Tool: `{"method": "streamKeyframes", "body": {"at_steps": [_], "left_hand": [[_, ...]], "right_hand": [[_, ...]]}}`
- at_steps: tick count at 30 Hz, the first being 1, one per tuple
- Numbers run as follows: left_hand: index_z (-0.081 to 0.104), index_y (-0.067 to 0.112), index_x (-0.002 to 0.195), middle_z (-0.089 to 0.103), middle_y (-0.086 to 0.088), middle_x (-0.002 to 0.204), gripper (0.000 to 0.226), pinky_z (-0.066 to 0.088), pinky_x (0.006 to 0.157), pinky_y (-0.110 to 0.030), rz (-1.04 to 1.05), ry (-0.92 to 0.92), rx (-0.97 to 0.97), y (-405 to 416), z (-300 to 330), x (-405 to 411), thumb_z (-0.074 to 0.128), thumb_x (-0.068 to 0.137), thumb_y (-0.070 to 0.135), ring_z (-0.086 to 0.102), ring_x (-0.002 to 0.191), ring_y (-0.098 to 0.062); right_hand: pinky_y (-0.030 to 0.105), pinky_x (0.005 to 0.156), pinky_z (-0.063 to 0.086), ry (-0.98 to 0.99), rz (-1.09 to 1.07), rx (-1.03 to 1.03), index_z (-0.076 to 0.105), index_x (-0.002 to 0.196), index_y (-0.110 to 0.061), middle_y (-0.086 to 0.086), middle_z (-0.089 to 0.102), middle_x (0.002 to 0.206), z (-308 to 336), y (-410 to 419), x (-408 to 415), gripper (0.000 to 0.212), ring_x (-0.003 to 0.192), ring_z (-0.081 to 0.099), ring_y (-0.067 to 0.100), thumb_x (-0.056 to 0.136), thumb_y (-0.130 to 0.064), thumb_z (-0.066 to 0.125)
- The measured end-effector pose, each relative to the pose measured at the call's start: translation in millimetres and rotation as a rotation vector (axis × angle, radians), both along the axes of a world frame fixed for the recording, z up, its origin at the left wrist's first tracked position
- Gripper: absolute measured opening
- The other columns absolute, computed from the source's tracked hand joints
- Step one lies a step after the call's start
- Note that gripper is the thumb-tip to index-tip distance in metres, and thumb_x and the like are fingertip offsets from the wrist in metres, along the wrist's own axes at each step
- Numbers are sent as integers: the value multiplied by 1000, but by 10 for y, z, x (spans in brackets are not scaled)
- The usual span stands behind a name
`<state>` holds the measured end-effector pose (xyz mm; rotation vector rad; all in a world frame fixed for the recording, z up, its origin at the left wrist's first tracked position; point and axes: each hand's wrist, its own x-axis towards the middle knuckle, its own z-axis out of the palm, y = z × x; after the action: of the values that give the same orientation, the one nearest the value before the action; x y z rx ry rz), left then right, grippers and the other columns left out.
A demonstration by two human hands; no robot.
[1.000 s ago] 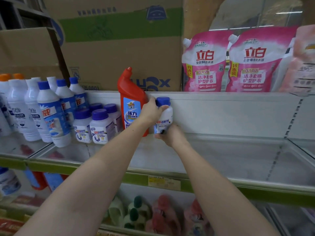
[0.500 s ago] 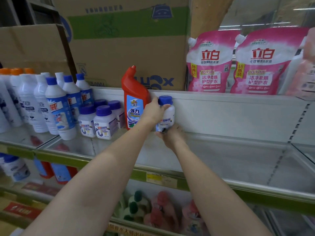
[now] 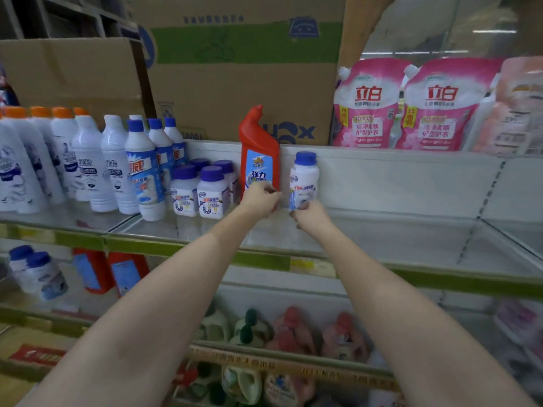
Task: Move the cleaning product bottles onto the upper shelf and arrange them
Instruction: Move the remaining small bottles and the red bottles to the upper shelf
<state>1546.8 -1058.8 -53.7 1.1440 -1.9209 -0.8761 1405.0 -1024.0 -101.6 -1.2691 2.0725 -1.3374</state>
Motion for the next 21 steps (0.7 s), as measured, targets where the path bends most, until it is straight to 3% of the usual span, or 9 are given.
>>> {"method": "streamKeyframes", "body": {"at_steps": [2,5,9,12,16,19,21], "left_hand": [[62,15,74,68,-9,68,20,44,47,-22,-39,-22,-13,72,9,267,62,94,18,62,57,-21],[62,9,70,65,-11,63,29,38,37,-19,-76,-58,-48,200,12,778,59,98,19,54,41,-14],[65,4,67,67,-11,60,36,53,49,-28,-30,-126,-77,225,-268,1575,57,96,23,59,43,-20],[68,4,74,69,-8,62,30,61,57,-36,-23,-239,10,236,-721,2219,59,95,24,65,51,-22],[66,8,74,71,-9,71,29,60,68,-39,40,-375,129,218,-1448,3073,60,94,28,70,68,-27],[65,1,77,68,-12,73,29,49,61,-32,73,-412,201,217,-1859,3589,59,95,23,63,66,-24],[64,1,76,66,-14,72,27,43,58,-30,90,-428,235,234,-2070,3866,58,95,19,59,62,-21]], "right_hand": [[45,75,56,-47,-30,-106,56,63,-19,4,58,66,-6,150,341,25,76,61,27,84,-11,67],[28,68,44,-28,-21,-223,62,77,-16,-2,59,66,6,375,979,15,70,57,18,87,-7,66],[20,60,40,44,-11,-300,63,81,-17,-7,57,66,-181,556,1727,11,62,51,6,87,-9,66],[22,59,40,116,62,-154,62,80,-19,-9,58,66,-483,583,2220,11,64,53,9,87,-14,67],[31,71,47,135,228,154,62,87,-18,0,65,81,-1109,498,2801,6,83,63,22,92,-19,65],[38,83,54,119,257,276,64,96,-15,4,67,94,-1542,483,3238,6,92,64,25,93,-20,62],[35,80,52,115,265,314,64,99,-14,3,65,93,-1768,499,3523,9,91,63,23,95,-22,62]]}}
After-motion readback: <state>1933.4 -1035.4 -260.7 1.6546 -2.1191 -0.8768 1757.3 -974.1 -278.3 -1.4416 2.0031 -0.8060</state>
